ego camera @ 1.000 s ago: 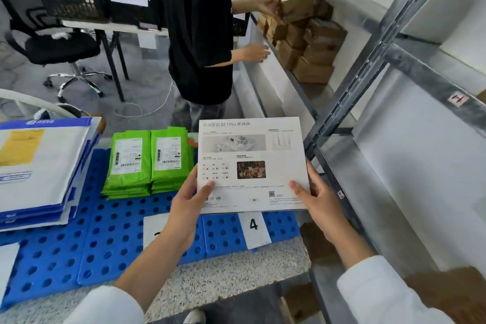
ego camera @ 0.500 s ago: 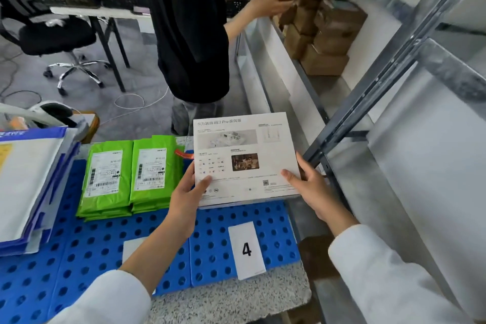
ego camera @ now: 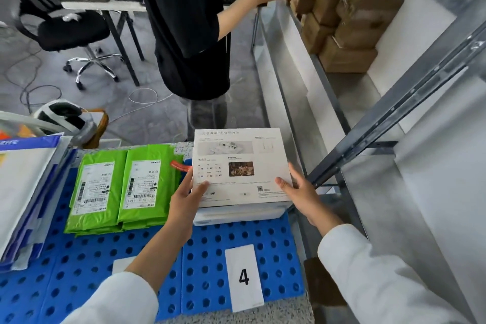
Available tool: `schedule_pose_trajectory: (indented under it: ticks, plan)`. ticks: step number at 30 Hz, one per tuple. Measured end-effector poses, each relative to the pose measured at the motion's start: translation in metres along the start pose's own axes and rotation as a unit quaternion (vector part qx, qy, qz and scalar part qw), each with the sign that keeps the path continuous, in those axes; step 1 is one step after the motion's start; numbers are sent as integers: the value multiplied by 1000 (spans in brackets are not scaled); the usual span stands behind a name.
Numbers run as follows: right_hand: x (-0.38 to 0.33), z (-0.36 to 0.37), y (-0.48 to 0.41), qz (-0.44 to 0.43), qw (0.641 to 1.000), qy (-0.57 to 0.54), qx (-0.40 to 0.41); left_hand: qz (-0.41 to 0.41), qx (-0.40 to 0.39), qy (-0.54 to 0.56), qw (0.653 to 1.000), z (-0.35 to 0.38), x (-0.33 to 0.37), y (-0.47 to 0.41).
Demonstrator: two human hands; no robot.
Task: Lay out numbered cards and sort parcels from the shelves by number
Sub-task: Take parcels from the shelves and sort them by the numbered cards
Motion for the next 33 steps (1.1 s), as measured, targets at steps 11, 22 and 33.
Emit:
schedule_pose_trajectory:
  ticks: [11, 22, 33]
  plan:
    - [1, 16, -3, -13, 1000, 24, -14, 12, 43, -40, 998, -12, -3, 9]
    - [10, 29, 6, 10, 999, 37, 33, 21, 27, -79, 996, -12, 7, 13]
    - [-50, 25, 45, 8, 982, 102, 156, 141, -8, -358, 923, -4, 63, 36]
Point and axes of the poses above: each hand's wrist, its own y-axis away from the middle knuckle, its own z-axis out of the palm, x = y × z, the point moved 8 cm from there along -y, towards the middle knuckle, and after that the axes turned 11 degrees about -x, right-handed, at the moved point
